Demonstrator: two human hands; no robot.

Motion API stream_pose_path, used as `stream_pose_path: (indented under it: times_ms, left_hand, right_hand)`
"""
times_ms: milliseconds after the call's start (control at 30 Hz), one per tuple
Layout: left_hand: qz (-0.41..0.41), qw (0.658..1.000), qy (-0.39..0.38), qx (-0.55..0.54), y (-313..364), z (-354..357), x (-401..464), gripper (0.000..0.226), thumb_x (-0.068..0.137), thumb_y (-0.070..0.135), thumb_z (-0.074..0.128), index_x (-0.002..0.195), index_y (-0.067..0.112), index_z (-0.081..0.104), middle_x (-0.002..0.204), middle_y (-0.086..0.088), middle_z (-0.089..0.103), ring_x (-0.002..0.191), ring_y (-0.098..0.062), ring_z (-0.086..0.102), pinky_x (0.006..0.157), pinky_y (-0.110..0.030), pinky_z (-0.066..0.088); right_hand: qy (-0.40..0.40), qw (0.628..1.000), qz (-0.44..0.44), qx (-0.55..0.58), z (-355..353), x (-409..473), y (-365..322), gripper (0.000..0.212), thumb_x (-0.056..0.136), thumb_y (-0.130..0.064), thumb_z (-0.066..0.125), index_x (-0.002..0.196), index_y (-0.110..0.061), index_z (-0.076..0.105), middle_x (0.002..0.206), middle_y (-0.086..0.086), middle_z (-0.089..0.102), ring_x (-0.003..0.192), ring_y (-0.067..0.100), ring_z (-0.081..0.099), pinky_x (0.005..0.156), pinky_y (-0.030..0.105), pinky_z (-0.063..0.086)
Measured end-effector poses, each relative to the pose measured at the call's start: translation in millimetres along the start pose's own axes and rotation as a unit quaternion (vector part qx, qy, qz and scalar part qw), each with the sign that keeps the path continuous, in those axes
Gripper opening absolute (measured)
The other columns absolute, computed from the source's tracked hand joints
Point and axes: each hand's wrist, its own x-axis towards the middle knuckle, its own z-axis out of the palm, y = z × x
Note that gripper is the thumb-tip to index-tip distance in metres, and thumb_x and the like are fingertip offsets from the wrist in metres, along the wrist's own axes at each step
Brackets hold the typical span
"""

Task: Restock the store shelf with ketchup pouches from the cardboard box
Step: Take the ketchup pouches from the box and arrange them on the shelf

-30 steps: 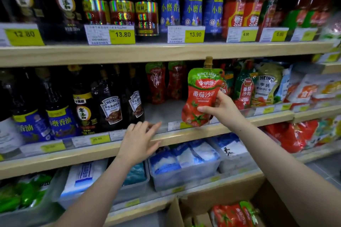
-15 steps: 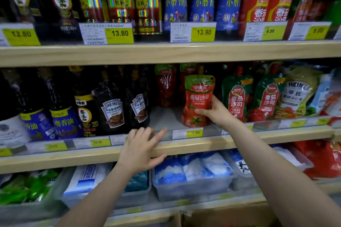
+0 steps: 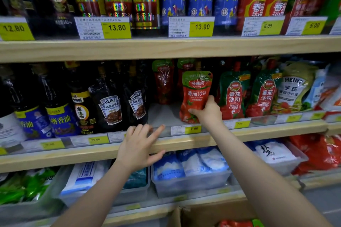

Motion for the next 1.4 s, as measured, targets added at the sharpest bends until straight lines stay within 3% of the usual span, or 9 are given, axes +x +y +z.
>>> stream_pose_path:
  times_ms: [567, 667, 833, 967, 1100, 1167, 1233, 1333, 1400]
  left_hand:
    - [0.013, 1.000, 0.025, -0.006, -2.2, 7.8, -1.2, 0.071, 0.078, 0.069, 0.042, 0.132, 0.023, 0.043, 0.093, -0.005, 0.053, 0.078, -0.024, 0.047, 0.068, -0.036, 0.029]
    - [0.015, 1.000, 0.024, -0.003, -2.0, 7.2, -1.7, 0.071, 0.078, 0.069, 0.042, 0.133, 0.023, 0.042, 0.093, -0.006, 0.053, 0.078, -0.024, 0.047, 0.068, -0.036, 0.029]
    - [0.006, 1.000, -0.007, -0.019, 0.7, -2.7, -1.4, 0.070, 0.078, 0.066, 0.042, 0.132, 0.022, 0.043, 0.095, -0.006, 0.053, 0.081, -0.025, 0.049, 0.071, -0.037, 0.031]
    - [-0.003, 0.998, 0.001, -0.066, 7.2, -11.1, -0.3, 0.067, 0.080, 0.057, 0.044, 0.131, 0.015, 0.047, 0.111, -0.011, 0.057, 0.104, -0.029, 0.051, 0.089, -0.039, 0.030]
    - [0.016, 0.985, 0.064, -0.157, 57.2, -11.1, -15.4, 0.063, 0.083, 0.041, 0.051, 0.136, 0.010, 0.038, 0.135, -0.013, 0.050, 0.124, -0.026, 0.040, 0.105, -0.044, 0.026]
    - [0.060, 0.970, 0.034, -0.235, 92.1, -7.9, -33.5, 0.059, 0.084, 0.036, 0.052, 0.135, 0.010, 0.039, 0.133, -0.013, 0.052, 0.121, -0.025, 0.042, 0.103, -0.040, 0.031]
    - [0.085, 0.954, -0.032, -0.287, 120.1, -0.3, -56.1, 0.055, 0.083, 0.034, 0.053, 0.132, 0.010, 0.044, 0.128, -0.010, 0.056, 0.118, -0.022, 0.046, 0.099, -0.034, 0.036]
    - [0.092, 0.936, -0.147, -0.306, 146.7, 21.5, -89.3, 0.055, 0.084, 0.037, 0.051, 0.134, 0.014, 0.046, 0.129, -0.005, 0.055, 0.117, -0.021, 0.052, 0.094, -0.033, 0.044]
    - [0.096, 0.929, -0.200, -0.295, 157.7, 37.6, -106.4, 0.057, 0.084, 0.042, 0.053, 0.135, 0.017, 0.045, 0.132, -0.004, 0.053, 0.119, -0.021, 0.053, 0.096, -0.033, 0.043]
  right_hand:
    - [-0.039, 0.997, 0.033, 0.061, 19.2, 54.8, 3.2, 0.062, 0.074, -0.014, 0.074, 0.127, -0.011, 0.042, 0.129, 0.012, 0.055, 0.119, 0.031, 0.052, 0.097, 0.039, 0.043]
    - [-0.046, 0.996, 0.027, 0.070, 16.3, 51.8, 5.2, 0.066, 0.072, -0.015, 0.076, 0.128, -0.012, 0.043, 0.129, 0.011, 0.055, 0.117, 0.030, 0.053, 0.090, 0.034, 0.043]
    - [-0.097, 0.994, 0.005, 0.049, -8.1, 24.9, 0.9, 0.078, 0.071, -0.017, 0.077, 0.137, -0.012, 0.036, 0.135, 0.010, 0.051, 0.122, 0.029, 0.049, 0.099, 0.035, 0.042]
    - [-0.091, 0.994, -0.054, 0.033, -40.6, -26.5, 3.7, 0.064, 0.078, -0.020, 0.071, 0.135, -0.014, 0.041, 0.136, 0.006, 0.050, 0.124, 0.020, 0.046, 0.093, 0.025, 0.037]
    - [-0.119, 0.987, -0.090, 0.054, -59.8, -93.3, 45.3, 0.045, 0.081, -0.013, 0.068, 0.124, -0.016, 0.052, 0.118, -0.005, 0.055, 0.117, 0.009, 0.050, 0.082, 0.008, 0.041]
    - [-0.149, 0.986, -0.064, 0.035, -62.2, -123.9, 76.1, 0.042, 0.081, -0.011, 0.067, 0.121, -0.015, 0.054, 0.116, -0.003, 0.057, 0.112, 0.007, 0.051, 0.076, 0.002, 0.042]
    - [-0.183, 0.983, -0.022, 0.012, -61.5, -148.9, 110.0, 0.042, 0.081, -0.007, 0.067, 0.121, -0.009, 0.054, 0.118, 0.003, 0.058, 0.112, 0.011, 0.053, 0.080, 0.008, 0.044]
    - [-0.223, 0.974, 0.023, -0.037, -59.4, -179.1, 160.1, 0.043, 0.080, -0.009, 0.068, 0.120, -0.007, 0.054, 0.118, 0.004, 0.059, 0.113, 0.015, 0.055, 0.088, 0.019, 0.044]
    - [-0.237, 0.969, 0.046, -0.055, -57.2, -196.1, 191.2, 0.042, 0.079, -0.011, 0.070, 0.118, -0.008, 0.056, 0.114, 0.005, 0.062, 0.109, 0.018, 0.059, 0.088, 0.016, 0.043]
